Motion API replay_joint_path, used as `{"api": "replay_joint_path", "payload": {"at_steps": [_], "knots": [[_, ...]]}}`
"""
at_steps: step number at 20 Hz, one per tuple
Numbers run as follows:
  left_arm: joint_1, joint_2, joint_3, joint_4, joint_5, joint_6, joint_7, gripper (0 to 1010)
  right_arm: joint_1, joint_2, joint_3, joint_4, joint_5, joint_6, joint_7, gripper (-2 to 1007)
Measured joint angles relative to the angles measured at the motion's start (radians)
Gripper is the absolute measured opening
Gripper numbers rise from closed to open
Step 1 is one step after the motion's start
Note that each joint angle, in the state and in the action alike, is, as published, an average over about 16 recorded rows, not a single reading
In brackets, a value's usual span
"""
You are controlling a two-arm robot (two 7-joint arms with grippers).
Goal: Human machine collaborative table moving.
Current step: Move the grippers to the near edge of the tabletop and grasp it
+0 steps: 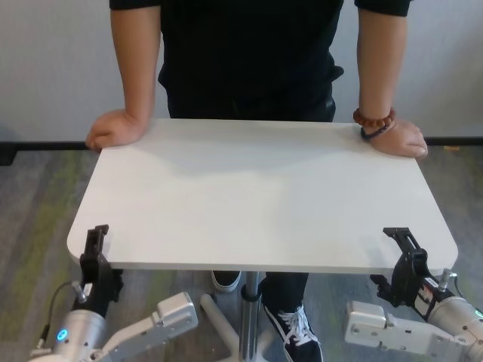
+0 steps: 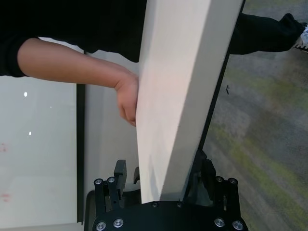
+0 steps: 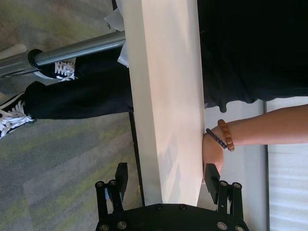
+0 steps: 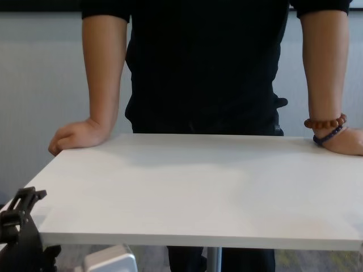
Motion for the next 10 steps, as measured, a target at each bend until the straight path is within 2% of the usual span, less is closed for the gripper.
{"api": "replay_joint_path", "payload": {"at_steps": [10], "knots": [[0.007, -0.022, -0.011, 0.025, 0.025, -0.011, 0.015, 1000, -0.002, -0.015, 0.012, 0.008, -0.022, -0.004, 0.012, 1001]]}}
